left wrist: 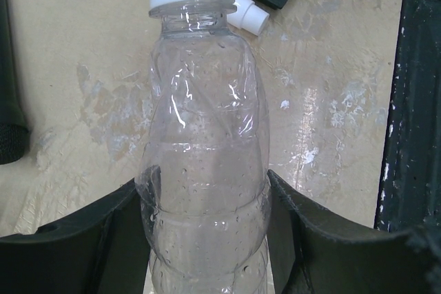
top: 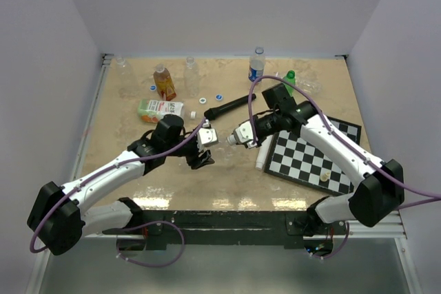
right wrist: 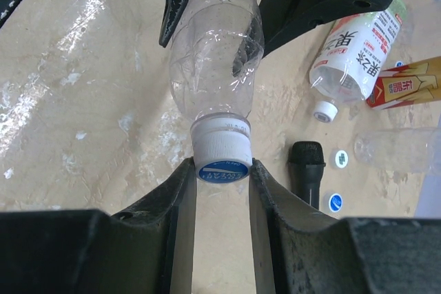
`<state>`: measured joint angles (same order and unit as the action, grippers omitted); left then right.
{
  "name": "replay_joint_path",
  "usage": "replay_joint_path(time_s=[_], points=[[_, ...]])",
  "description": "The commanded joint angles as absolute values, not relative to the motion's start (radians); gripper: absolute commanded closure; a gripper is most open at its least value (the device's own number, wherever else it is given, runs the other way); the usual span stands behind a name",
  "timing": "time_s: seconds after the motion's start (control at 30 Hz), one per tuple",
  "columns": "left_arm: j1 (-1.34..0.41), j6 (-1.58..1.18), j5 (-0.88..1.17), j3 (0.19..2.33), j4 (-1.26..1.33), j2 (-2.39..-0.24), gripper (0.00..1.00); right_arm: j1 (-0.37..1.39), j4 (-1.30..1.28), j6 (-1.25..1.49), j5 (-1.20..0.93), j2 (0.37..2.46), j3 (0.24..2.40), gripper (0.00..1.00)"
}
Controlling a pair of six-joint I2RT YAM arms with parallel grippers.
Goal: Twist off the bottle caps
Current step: Unscrew the bottle cap from the plastic bottle.
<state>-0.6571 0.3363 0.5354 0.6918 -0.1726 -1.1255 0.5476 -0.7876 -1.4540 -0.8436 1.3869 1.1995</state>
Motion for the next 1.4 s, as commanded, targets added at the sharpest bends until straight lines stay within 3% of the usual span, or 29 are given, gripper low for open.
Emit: replay_joint_path(time_s=[0.0,0.1,0.3,0.4,0.7,0.83,1.0,1.37], points=[[-0.652,0.345,0.525,0.693,-0.161,-1.112,0.89,0.541,-0.723,-1.315,-0.789,1.338,1.178,0.95],[-0.653,0.342,0.520,0.693,-0.161,-1.108,0.89,0.541,-0.715,-1.243,-0.773,1.313,1.172,0.80],[-0.657,0.342,0.515,0.695,-0.161,-1.108,0.89,0.540,-0.721,-1.126,-0.770,1.256,1.164,0.38],[-0.655,0.339,0.509,0.695,-0.161,-1.106,0.89,0.517,-0.742,-1.089,-0.741,1.233,1.172,0.26],[-0.657,0.331,0.495,0.699,-0.161,-1.108,0.89,0.436,-0.743,-0.987,-0.752,1.123,1.120,0.16],[-0.655,0.328,0.486,0.701,-0.160,-1.108,0.89,0.408,-0.655,-0.783,-0.781,1.115,1.112,0.02],[-0.655,0.325,0.466,0.701,-0.160,-1.106,0.89,0.354,-0.580,-0.622,-1.020,1.189,1.086,0.02],[-0.655,0.321,0.446,0.701,-0.160,-1.109,0.89,0.353,-0.584,-0.540,-1.105,1.357,1.161,0.02]])
